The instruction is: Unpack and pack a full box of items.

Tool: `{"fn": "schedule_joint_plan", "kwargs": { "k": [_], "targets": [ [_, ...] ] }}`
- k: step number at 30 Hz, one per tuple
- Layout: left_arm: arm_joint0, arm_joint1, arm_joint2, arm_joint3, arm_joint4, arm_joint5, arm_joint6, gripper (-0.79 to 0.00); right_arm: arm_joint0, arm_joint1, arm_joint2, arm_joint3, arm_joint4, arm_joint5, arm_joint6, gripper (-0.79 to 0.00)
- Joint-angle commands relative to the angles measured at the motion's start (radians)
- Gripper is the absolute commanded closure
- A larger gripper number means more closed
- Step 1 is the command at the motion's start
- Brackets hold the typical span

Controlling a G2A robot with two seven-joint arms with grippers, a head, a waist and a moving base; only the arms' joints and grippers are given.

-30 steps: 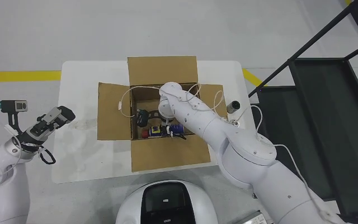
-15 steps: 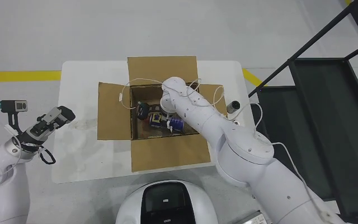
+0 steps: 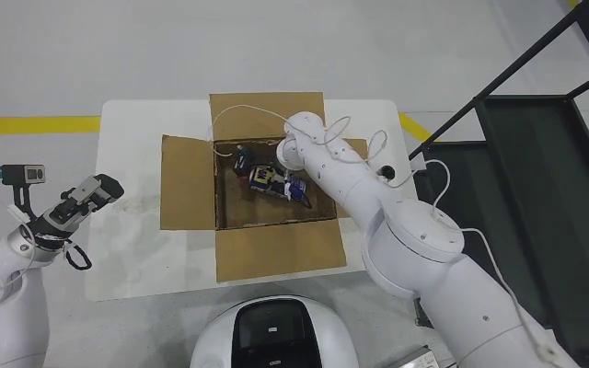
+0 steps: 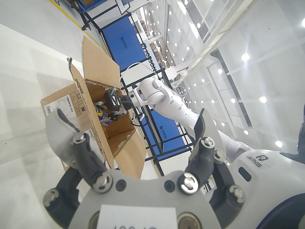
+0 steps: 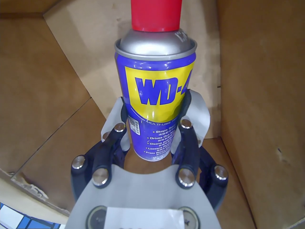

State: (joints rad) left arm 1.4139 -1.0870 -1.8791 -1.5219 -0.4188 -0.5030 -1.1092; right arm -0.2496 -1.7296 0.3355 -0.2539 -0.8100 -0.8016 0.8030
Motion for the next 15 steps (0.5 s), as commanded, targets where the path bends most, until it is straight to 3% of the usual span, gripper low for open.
{"fn": "schedule_joint_plan", "kwargs": {
  "k": [1,10,15],
  "targets": [
    [0.000,0.000,0.000,0.000,0.000,0.000,0.000,-0.785,-0.002,0.007,0.006,-0.008,0.003,-0.003,-0.009,0.000],
    [0.000,0.000,0.000,0.000,0.000,0.000,0.000,-0.785,-0.005,0.071,0.038,-0.033,-0.016,-0.176,-0.184,0.000],
    [0.000,0.000,0.000,0.000,0.000,0.000,0.000,-0.785,-0.022,0.122,0.050,-0.089,-0.058,-0.211,-0.315,0.000]
  ]
}}
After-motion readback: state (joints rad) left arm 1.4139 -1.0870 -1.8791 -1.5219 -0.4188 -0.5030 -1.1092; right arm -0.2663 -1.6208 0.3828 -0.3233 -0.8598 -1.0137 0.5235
